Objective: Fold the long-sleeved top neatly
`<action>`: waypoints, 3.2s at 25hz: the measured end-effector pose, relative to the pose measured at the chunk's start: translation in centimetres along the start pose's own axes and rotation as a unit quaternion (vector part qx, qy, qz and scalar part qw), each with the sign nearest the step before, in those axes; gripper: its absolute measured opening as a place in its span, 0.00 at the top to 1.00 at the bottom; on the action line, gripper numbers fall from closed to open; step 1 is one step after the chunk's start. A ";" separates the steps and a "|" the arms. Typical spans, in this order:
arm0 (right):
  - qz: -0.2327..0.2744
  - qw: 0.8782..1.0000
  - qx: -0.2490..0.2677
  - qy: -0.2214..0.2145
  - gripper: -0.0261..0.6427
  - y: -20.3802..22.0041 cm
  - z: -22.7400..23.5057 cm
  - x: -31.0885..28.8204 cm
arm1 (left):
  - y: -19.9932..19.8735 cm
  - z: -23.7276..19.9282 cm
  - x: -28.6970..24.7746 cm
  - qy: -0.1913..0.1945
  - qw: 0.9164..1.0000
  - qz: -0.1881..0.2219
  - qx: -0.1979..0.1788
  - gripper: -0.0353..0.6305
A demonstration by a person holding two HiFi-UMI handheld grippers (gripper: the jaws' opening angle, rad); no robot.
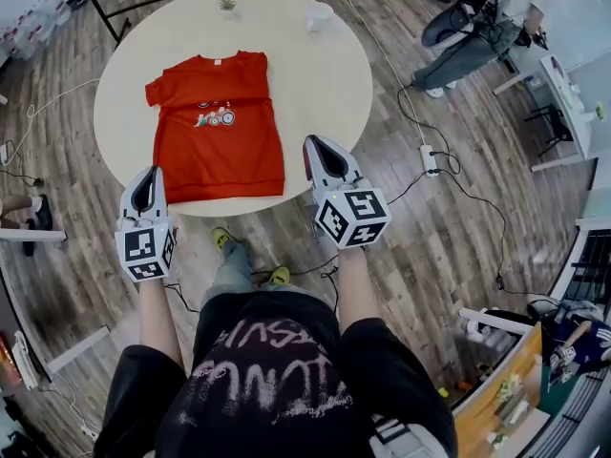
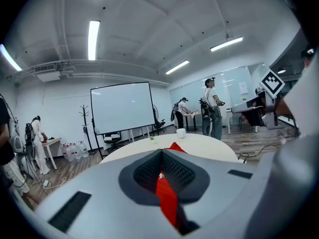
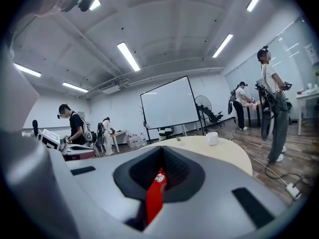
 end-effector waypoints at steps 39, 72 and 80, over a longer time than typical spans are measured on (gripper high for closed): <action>-0.094 0.986 0.129 0.051 0.86 4.2 -13.1 5.9 | 5.3 -4.2 6.7 0.113 0.981 -0.079 -0.140 0.91; -0.218 0.857 0.455 -0.104 0.31 12.5 -9.5 5.1 | 9.9 0.3 5.9 0.076 0.891 -0.195 -0.403 0.47; -0.243 0.835 0.482 -0.110 0.31 16.6 -10.0 1.6 | 14.2 -1.3 2.0 0.082 0.879 -0.200 -0.424 0.47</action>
Point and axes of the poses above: the fingertips, and each gripper's own axes: x backward along the fingers, z to its right, y out of its underside, the point moved 5 cm from there along x, backward along the fingers, and after that the axes turned 10 degrees about x, right-handed, at the moved point
